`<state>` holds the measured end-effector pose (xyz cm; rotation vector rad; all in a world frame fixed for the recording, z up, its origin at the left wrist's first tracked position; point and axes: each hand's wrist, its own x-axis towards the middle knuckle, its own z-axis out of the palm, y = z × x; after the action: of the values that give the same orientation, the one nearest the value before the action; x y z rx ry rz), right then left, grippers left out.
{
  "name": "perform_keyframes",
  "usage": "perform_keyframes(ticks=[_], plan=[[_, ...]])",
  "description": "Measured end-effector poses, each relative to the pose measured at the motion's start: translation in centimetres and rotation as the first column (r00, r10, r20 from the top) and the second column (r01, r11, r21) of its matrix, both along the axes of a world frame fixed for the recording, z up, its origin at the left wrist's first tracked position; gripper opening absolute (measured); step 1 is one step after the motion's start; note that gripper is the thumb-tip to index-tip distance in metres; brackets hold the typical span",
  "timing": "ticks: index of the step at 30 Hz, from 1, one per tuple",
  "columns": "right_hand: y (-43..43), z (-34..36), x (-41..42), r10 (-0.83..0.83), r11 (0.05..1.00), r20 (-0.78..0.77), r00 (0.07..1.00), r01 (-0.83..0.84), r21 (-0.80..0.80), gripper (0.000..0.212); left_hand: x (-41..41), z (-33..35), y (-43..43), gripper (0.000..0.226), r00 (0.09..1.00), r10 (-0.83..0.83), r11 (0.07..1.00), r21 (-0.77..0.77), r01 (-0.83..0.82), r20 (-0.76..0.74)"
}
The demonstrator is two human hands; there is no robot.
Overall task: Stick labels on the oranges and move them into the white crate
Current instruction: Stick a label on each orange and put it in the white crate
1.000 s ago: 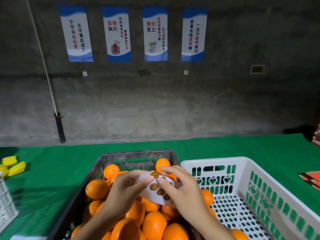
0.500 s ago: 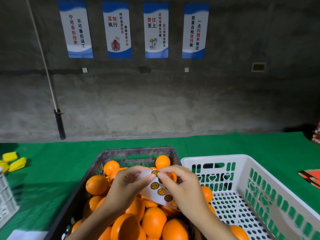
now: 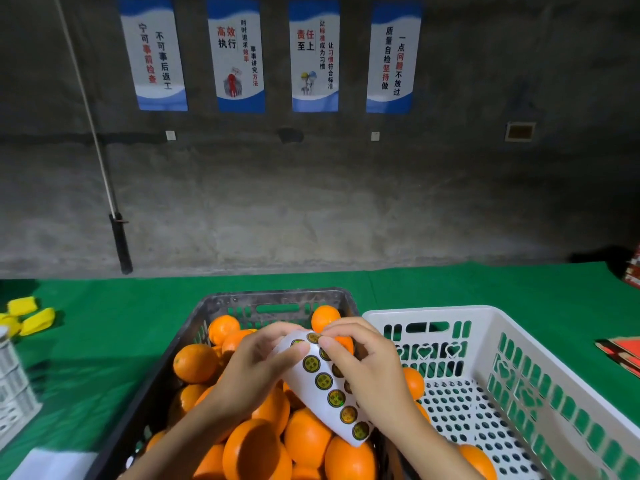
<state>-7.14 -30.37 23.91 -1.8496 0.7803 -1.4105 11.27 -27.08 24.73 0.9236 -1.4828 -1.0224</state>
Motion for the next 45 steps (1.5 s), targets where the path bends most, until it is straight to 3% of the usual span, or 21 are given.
perform_keyframes(ticks=[4,9,14,22,27,30,31,33,35,37,40,42,45], plan=[[-0.4,0.0,-0.1,0.009,1.0,0.026,1.0,-0.01,0.027,0.014,0.1,0.0,-0.1,0.018,1.0,0.023,1.0,-0.014,-0.023,-0.012],[-0.4,-0.4,0.0,0.019,0.999,-0.024,1.0,-0.018,0.036,0.015,0.3,-0.3,-0.2,0.038,0.993,-0.114,0.993,-0.007,0.114,-0.031],[-0.4,-0.3,0.0,0.057,0.998,-0.039,0.998,-0.055,0.04,0.014,0.4,-0.4,-0.3,0.023,0.997,-0.076,0.997,0.014,0.076,0.007],[-0.5,-0.5,0.0,0.042,0.999,-0.036,0.998,-0.042,0.003,0.018,0.3,-0.3,-0.3,0.024,1.0,-0.02,0.999,0.037,0.019,0.019],[-0.5,-0.9,-0.2,-0.064,0.99,-0.174,0.983,0.04,-0.133,0.012,0.7,-0.5,-0.6,0.026,0.997,-0.076,0.993,0.093,0.074,0.021],[-0.3,-0.8,0.0,-0.101,0.983,-0.147,0.984,0.076,-0.166,0.009,1.1,-1.0,-1.0,0.028,0.995,-0.097,0.99,0.107,0.095,0.018],[-0.3,-0.4,0.0,-0.08,0.99,-0.066,0.995,0.072,-0.124,0.012,1.2,-1.2,-1.2,0.027,0.998,-0.055,0.994,0.093,0.053,0.024],[-0.4,0.6,-0.6,-0.041,0.999,0.153,0.987,0.04,0.014,0.014,1.5,-1.6,-1.7,0.021,0.978,0.193,0.981,0.012,-0.195,0.072],[-1.0,1.5,-1.5,-0.074,0.98,0.258,0.963,0.022,0.198,0.012,2.0,-2.0,-2.3,0.017,0.867,0.493,0.87,-0.057,-0.49,0.068],[-1.8,1.8,-2.3,-0.084,0.936,0.166,0.982,0.021,0.352,0.012,2.7,-2.1,-2.7,0.02,0.768,0.64,0.768,-0.022,-0.641,-0.016],[-2.7,1.3,-3.0,0.014,0.915,-0.203,0.979,0.069,0.398,0.015,3.5,-2.4,-3.3,0.021,0.712,0.694,0.72,0.087,-0.688,-0.108],[-2.8,1.0,-3.4,0.171,0.929,-0.478,0.861,0.021,0.369,0.019,3.7,-2.6,-3.4,0.021,0.702,0.699,0.715,0.126,-0.688,-0.137],[-2.4,1.1,-3.8,0.396,0.902,-0.671,0.627,-0.129,0.412,0.019,3.7,-2.6,-3.3,0.022,0.686,0.714,0.7,0.12,-0.704,-0.138]])
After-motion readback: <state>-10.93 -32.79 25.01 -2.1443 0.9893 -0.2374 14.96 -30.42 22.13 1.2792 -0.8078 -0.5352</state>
